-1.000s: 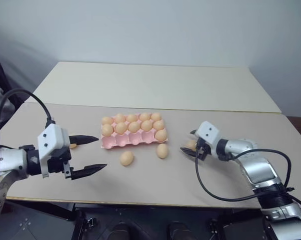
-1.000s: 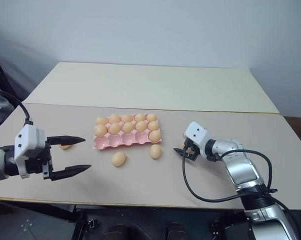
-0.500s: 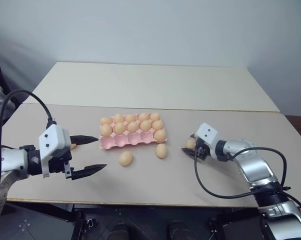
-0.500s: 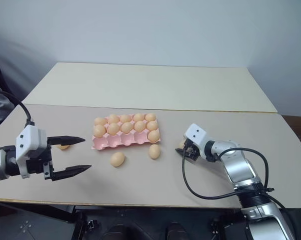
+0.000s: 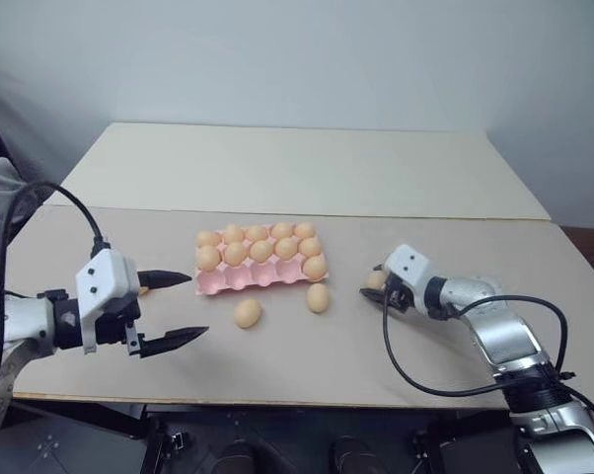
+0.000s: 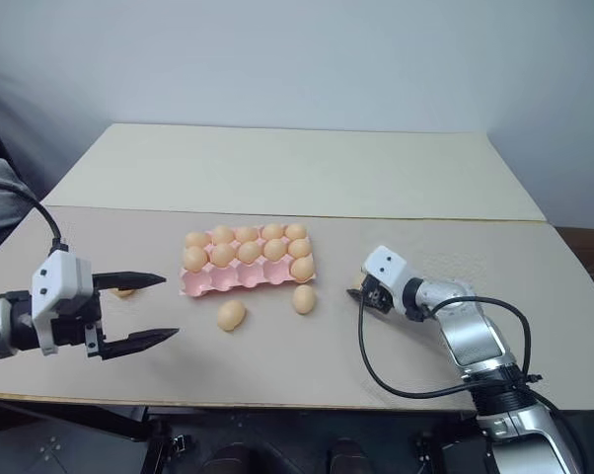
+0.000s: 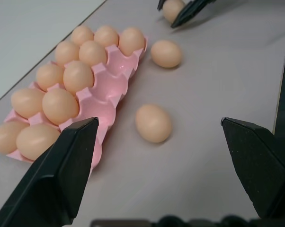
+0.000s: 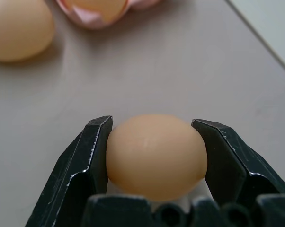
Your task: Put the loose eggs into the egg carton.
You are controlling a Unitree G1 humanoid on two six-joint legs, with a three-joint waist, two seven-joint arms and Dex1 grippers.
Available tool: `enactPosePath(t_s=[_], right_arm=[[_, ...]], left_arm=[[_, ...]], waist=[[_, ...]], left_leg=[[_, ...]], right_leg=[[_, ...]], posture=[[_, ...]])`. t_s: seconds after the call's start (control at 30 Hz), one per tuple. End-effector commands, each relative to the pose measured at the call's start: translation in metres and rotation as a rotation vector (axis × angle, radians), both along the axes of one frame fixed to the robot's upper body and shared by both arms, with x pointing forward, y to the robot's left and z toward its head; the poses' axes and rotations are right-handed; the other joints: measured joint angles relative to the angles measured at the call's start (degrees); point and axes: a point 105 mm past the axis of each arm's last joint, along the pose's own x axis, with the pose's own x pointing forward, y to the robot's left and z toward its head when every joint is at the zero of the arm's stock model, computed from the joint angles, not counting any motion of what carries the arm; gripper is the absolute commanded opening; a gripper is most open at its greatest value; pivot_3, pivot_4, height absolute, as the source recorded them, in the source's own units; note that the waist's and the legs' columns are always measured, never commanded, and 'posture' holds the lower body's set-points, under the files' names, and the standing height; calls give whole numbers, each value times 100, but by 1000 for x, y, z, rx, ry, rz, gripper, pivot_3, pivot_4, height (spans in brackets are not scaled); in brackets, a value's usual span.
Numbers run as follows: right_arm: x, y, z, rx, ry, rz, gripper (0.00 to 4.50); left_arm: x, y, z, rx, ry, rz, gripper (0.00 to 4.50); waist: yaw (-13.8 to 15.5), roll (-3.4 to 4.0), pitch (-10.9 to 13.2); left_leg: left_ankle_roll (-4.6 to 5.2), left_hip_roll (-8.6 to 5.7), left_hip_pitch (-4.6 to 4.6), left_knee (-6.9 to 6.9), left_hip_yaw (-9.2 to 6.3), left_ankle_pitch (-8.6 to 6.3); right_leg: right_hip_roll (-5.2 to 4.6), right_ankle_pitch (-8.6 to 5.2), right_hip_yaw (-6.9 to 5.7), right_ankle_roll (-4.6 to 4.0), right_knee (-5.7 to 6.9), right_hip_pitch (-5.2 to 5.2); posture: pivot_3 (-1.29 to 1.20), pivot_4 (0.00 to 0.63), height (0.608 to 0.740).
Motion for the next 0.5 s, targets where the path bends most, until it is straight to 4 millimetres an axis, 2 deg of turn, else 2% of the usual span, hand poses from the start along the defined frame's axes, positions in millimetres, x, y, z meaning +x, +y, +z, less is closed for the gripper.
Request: enactPosePath(t_s=[0.03, 0.1, 0.2, 0.33, 0.5], right_arm=[[4, 25, 52, 84, -141, 24, 2632], [4, 48, 68, 131, -169, 60, 2632], [5, 84, 76, 201, -176, 118, 2632], [5, 123, 70, 237, -157, 170, 2632], [5, 148, 60, 240, -134, 210, 2632]], left_arm=[[-2, 16, 8, 63, -35, 44, 4500], [-3, 24, 4, 92, -23, 69, 4500], [-3, 26, 4, 96, -26, 74, 4500], [-2, 23, 4, 90, -33, 71, 4500], [-3, 21, 3, 83, -39, 69, 4500]], waist=[[-69, 0, 0], [-103, 2, 1], [-95, 2, 1], [-77, 2, 1], [-67, 2, 2]], left_leg=[[0, 0, 0, 0, 0, 0], [0, 1, 4, 0, -1, 0], [0, 3, 5, -6, -2, 0], [-1, 2, 1, -8, -3, 0], [-2, -1, -10, -7, -3, 1]], right_leg=[[0, 0, 0, 0, 3, -1], [1, 0, 1, 0, 7, -1], [3, -1, 0, -2, 7, -3], [0, -1, -2, -2, 7, -6], [-4, -1, -6, -2, 4, -15]], posture=[[0, 150, 740], [0, 150, 740], [0, 150, 740], [0, 150, 740], [0, 150, 740]])
